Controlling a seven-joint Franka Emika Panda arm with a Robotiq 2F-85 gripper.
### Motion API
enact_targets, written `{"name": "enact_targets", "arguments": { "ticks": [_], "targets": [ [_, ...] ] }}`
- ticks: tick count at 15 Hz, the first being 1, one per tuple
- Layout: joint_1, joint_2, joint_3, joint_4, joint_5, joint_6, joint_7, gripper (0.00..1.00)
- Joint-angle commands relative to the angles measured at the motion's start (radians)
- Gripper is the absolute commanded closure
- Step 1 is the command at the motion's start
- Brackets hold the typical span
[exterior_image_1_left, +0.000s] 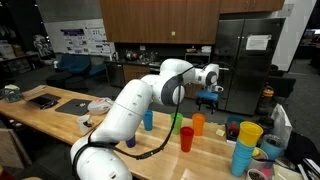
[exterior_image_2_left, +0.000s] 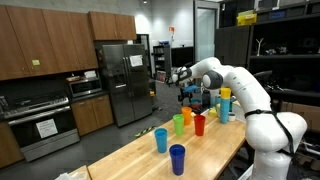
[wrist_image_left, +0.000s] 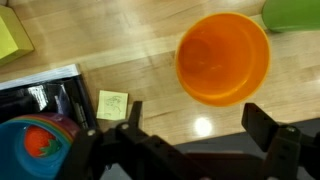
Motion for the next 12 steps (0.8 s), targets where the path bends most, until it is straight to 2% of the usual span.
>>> {"name": "enact_targets", "arguments": {
  "ticks": [1,12],
  "targets": [
    [-0.009,-0.008,0.010,0.018,-0.005,-0.003,-0.025,0.00],
    [-0.048,-0.041,-0.001,-0.039,0.002,0.006,-0.087,0.00]
  ]
}}
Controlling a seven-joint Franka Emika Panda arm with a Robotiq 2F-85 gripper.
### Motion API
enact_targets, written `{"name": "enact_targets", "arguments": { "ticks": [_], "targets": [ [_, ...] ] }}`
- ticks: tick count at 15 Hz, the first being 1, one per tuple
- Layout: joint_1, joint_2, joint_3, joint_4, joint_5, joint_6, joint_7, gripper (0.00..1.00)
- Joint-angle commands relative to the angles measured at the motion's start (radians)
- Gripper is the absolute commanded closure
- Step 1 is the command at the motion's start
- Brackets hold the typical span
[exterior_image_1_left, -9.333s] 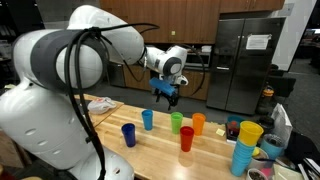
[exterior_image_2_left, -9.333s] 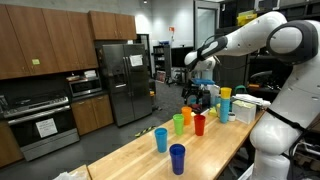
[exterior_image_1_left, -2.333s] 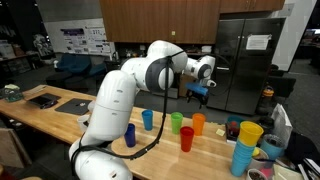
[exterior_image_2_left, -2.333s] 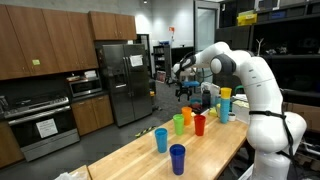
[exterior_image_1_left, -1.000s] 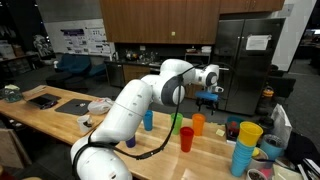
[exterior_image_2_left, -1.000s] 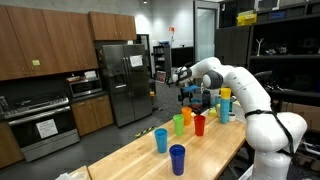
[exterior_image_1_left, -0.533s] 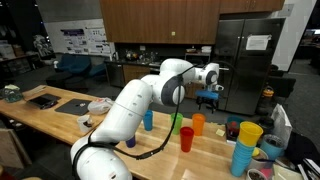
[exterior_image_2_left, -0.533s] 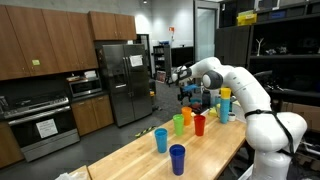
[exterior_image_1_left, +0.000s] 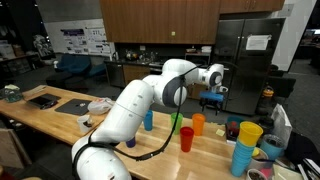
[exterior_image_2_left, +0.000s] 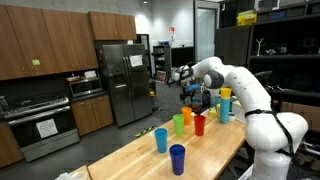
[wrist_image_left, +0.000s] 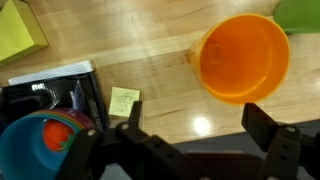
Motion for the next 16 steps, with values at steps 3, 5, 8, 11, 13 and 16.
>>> {"name": "enact_targets", "arguments": {
  "ticks": [3,5,8,11,13,16],
  "targets": [
    [-0.020,-0.053,-0.003,-0.085,-0.006,0.021,-0.051,0.00],
    [-0.018,-0.066,-0.003,-0.117,-0.008,0.034,-0.057,0.00],
    [-0.019,-0.082,0.001,-0.155,-0.015,0.044,-0.067,0.00],
    [-0.018,-0.101,0.000,-0.193,-0.017,0.058,-0.075,0.00],
    [-0.017,-0.117,-0.002,-0.224,-0.018,0.071,-0.076,0.00],
    [-0.017,-0.119,-0.005,-0.248,-0.024,0.080,-0.074,0.00]
  ]
}}
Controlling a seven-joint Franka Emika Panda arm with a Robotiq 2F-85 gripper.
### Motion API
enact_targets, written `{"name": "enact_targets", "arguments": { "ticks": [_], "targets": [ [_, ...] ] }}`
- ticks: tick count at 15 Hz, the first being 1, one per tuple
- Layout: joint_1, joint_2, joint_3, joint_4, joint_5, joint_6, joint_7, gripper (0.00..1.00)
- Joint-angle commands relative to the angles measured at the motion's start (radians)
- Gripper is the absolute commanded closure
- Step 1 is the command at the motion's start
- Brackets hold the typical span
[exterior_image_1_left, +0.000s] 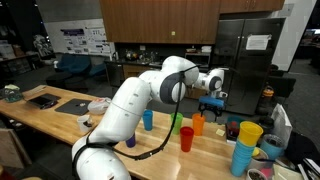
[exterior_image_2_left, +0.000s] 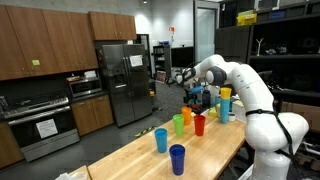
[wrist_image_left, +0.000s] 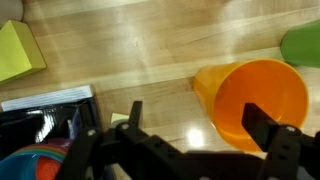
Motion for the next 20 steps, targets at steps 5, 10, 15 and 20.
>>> {"name": "enact_targets", "arguments": {
  "ticks": [5,10,15,20],
  "targets": [
    [-0.001,-0.041,-0.004,-0.101,-0.024,0.029,-0.009,0.25],
    [0.003,-0.050,0.001,-0.117,-0.023,0.033,-0.014,0.57],
    [0.006,-0.085,0.013,-0.132,-0.013,0.035,-0.028,0.95],
    [0.007,-0.111,0.019,-0.145,-0.009,0.032,-0.040,0.99]
  ]
}}
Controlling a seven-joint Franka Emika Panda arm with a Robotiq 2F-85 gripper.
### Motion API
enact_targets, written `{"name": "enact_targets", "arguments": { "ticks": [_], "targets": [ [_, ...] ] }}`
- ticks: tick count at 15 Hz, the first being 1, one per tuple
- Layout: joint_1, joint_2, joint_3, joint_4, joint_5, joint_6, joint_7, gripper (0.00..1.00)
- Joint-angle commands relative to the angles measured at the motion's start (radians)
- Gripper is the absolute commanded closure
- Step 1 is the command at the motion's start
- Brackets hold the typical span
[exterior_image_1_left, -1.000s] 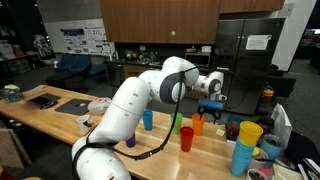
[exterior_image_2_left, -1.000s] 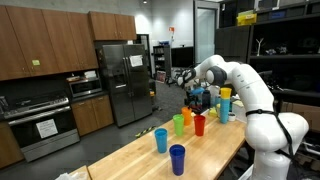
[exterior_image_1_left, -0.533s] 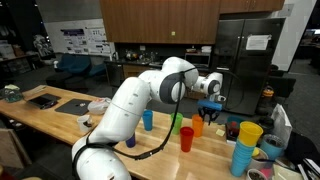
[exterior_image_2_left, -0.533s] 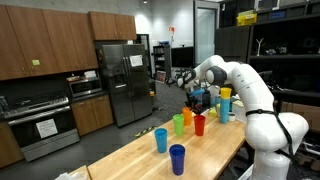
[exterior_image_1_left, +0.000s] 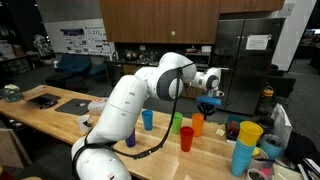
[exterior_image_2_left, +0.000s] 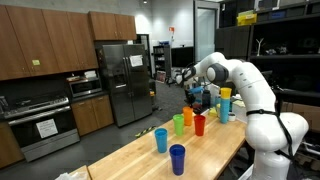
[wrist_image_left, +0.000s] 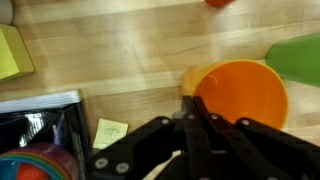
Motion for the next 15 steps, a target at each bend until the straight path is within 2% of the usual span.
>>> {"name": "enact_targets", "arguments": {
  "ticks": [1,15],
  "targets": [
    [-0.004,-0.059,0.006,-0.057,0.000,0.011,-0.026,0.99],
    [0.008,-0.280,0.024,-0.163,0.020,-0.036,-0.079,0.99]
  ]
}}
